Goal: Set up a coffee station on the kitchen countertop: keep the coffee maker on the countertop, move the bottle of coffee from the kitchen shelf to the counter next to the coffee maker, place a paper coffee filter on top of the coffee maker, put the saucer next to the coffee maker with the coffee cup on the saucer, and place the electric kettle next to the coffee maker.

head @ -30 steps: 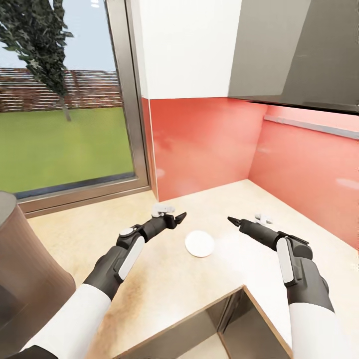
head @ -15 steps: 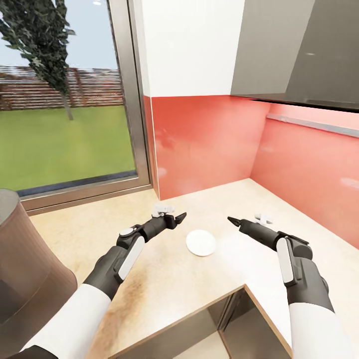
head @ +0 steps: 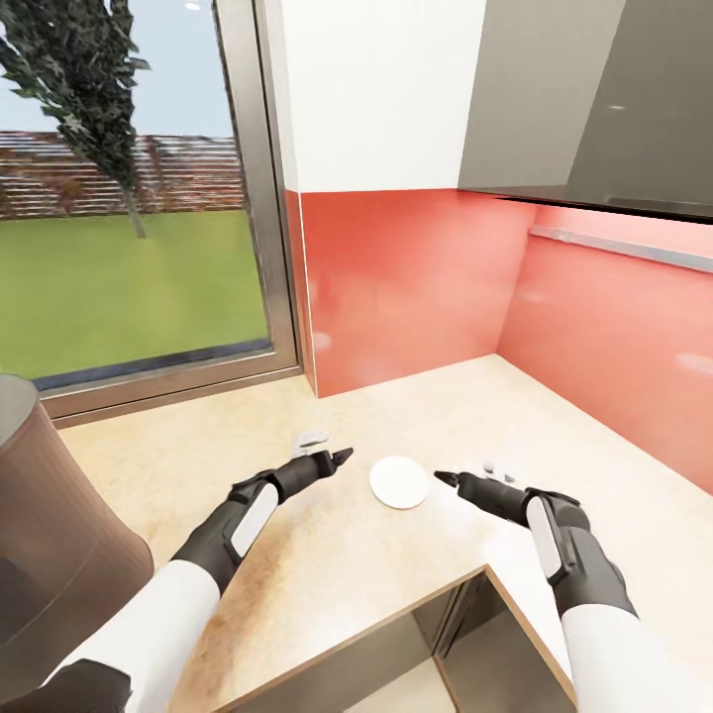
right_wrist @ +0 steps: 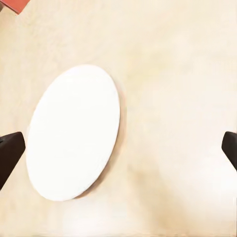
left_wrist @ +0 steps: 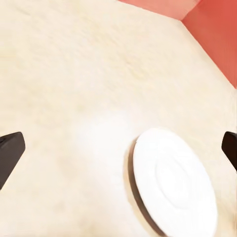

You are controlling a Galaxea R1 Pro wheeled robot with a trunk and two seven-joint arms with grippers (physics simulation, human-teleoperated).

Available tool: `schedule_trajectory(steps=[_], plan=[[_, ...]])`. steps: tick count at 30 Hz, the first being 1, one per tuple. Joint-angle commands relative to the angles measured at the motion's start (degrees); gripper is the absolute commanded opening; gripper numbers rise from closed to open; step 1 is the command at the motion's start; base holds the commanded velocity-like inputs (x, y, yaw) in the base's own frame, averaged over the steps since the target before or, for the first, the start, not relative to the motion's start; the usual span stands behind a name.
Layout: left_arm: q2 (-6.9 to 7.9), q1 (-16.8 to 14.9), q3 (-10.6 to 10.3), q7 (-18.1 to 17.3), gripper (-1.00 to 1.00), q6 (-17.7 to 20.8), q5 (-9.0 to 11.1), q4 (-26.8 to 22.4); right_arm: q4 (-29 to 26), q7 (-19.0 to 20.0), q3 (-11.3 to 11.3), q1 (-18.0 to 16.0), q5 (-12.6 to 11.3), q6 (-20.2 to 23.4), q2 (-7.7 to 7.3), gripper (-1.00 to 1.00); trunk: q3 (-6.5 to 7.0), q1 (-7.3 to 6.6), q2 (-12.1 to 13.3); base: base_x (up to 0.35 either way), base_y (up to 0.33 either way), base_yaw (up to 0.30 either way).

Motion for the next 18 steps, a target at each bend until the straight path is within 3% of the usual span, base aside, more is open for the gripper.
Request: schedule_trajectory(steps=[1, 3, 7, 10, 12, 18], plan=[[-0.02, -0.1, 0.1, 0.0, 1.00, 0.7, 0.9, 0.1, 0.6, -0.1, 0.8, -0.1, -0.4, 0.4, 0.02, 1.00, -0.12, 0.03, -0.1, 0.000, 0.000, 0.000], [-0.05, -0.1, 0.2, 0.1, 1.00, 3.1, 1.9, 0.1, 1.4, -0.1, 2.9, -0.1, -0.4, 0.4, 0.07, 1.00, -0.12, 0.03, -0.1, 0.000, 0.000, 0.000], [0.07, -0.2, 0.2, 0.1, 1.00, 6.3, 3.5, -0.4, 1.8, 0.0, 4.3, 0.0, -0.6, 0.4, 0.16, 1.00, -0.12, 0.03, -0.1, 0.000, 0.000, 0.000], [0.31, -0.4, 0.1, 0.1, 1.00, 7.0, 4.6, -0.6, 1.9, 0.0, 4.5, 0.0, -0.6, 0.4, 0.21, 1.00, -0.12, 0.03, -0.1, 0.000, 0.000, 0.000], [0.44, -0.9, 0.1, 0.1, 1.00, 7.2, 7.0, -0.6, 1.9, 0.0, 4.5, -0.1, -0.5, 0.5, 0.10, 1.00, -0.12, 0.03, -0.1, 0.000, 0.000, 0.000], [0.34, -0.5, 0.1, 0.1, 1.00, 7.2, 9.0, -0.8, 3.5, 0.0, 4.6, 0.0, -0.3, 0.9, -0.03, 1.00, -0.12, 0.03, -0.1, 0.000, 0.000, 0.000]])
